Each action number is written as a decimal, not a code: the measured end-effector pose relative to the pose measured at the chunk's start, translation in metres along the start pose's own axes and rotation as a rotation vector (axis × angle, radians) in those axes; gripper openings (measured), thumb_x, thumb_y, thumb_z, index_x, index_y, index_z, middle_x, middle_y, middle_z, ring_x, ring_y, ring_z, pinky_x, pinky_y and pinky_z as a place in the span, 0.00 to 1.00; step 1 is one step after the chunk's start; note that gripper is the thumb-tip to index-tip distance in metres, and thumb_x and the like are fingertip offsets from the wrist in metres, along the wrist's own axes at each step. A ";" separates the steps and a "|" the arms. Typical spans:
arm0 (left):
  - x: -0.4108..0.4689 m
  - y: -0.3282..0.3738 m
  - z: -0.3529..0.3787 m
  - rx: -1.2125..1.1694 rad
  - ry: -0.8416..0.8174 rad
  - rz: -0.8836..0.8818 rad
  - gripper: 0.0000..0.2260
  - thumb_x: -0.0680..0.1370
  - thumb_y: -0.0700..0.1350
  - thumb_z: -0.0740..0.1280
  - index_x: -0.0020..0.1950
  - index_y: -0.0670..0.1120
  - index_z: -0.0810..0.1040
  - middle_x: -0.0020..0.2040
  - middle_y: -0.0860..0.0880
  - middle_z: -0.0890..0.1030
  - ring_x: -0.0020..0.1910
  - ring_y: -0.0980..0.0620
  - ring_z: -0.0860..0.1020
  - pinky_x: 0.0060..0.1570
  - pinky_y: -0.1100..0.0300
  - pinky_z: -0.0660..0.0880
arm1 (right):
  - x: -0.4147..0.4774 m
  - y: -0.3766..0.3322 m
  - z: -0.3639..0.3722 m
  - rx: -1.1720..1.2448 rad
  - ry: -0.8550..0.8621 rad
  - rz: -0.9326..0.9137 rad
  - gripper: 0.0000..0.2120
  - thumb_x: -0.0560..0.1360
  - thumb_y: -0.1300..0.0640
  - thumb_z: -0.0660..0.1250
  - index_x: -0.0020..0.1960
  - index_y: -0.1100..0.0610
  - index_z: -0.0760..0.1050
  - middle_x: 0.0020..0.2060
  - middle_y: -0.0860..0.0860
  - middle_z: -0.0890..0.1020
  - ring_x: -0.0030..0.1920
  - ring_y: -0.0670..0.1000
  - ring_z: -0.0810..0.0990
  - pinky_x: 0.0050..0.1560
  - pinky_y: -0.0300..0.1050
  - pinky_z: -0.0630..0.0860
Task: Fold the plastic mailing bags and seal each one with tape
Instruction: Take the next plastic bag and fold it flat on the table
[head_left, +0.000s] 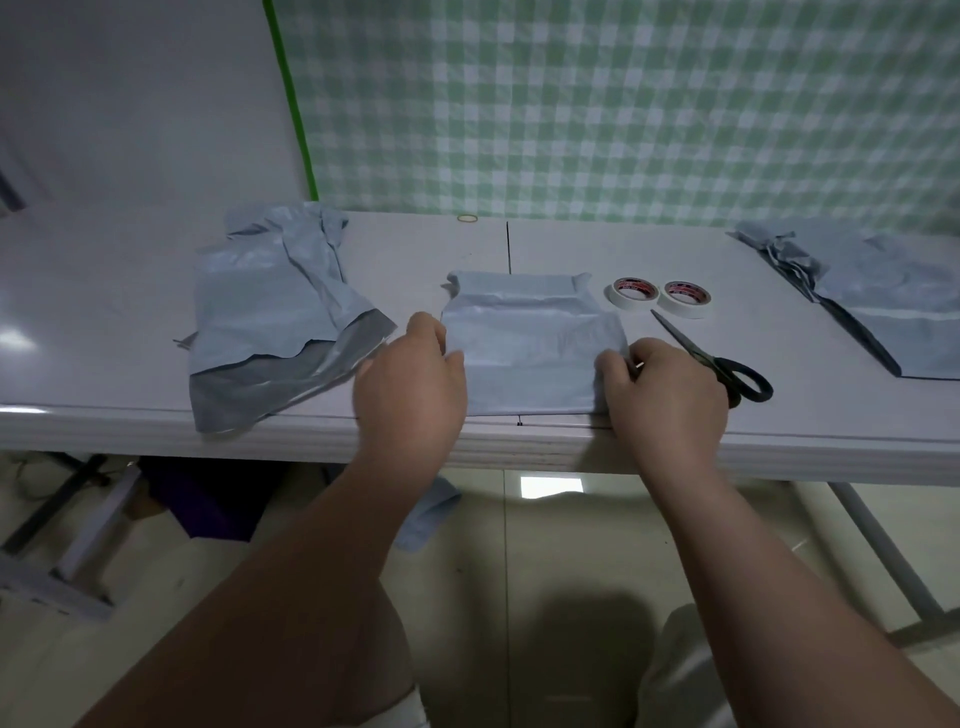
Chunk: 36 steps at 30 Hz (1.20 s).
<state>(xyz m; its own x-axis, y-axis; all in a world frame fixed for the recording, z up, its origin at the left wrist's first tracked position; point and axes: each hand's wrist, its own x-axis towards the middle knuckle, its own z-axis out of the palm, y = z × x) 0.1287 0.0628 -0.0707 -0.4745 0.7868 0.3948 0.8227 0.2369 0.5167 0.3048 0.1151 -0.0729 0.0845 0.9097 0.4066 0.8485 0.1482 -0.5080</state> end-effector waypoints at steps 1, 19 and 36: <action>-0.001 0.001 -0.001 -0.010 -0.006 0.003 0.11 0.79 0.45 0.62 0.60 0.46 0.70 0.42 0.50 0.76 0.47 0.44 0.77 0.48 0.52 0.70 | 0.000 0.000 0.000 -0.013 -0.005 0.004 0.15 0.76 0.53 0.60 0.34 0.60 0.71 0.25 0.50 0.70 0.32 0.57 0.71 0.40 0.45 0.61; -0.008 -0.011 0.003 0.260 -0.391 0.461 0.27 0.78 0.54 0.41 0.76 0.54 0.59 0.77 0.55 0.59 0.76 0.54 0.55 0.73 0.50 0.50 | -0.007 -0.008 0.000 -0.050 0.030 -0.037 0.07 0.77 0.53 0.62 0.53 0.55 0.74 0.35 0.53 0.82 0.40 0.59 0.79 0.47 0.49 0.65; -0.018 -0.008 0.004 0.340 -0.324 0.427 0.29 0.77 0.55 0.40 0.74 0.52 0.65 0.74 0.50 0.67 0.73 0.47 0.65 0.70 0.43 0.60 | -0.008 -0.012 -0.004 -0.103 -0.055 -0.028 0.12 0.79 0.54 0.59 0.54 0.51 0.81 0.41 0.54 0.84 0.42 0.58 0.79 0.52 0.51 0.69</action>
<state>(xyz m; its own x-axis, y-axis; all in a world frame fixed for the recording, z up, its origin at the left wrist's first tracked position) 0.1321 0.0494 -0.0849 -0.0071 0.9718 0.2357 0.9973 -0.0104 0.0732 0.2959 0.1045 -0.0669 0.0342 0.9261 0.3758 0.8997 0.1353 -0.4151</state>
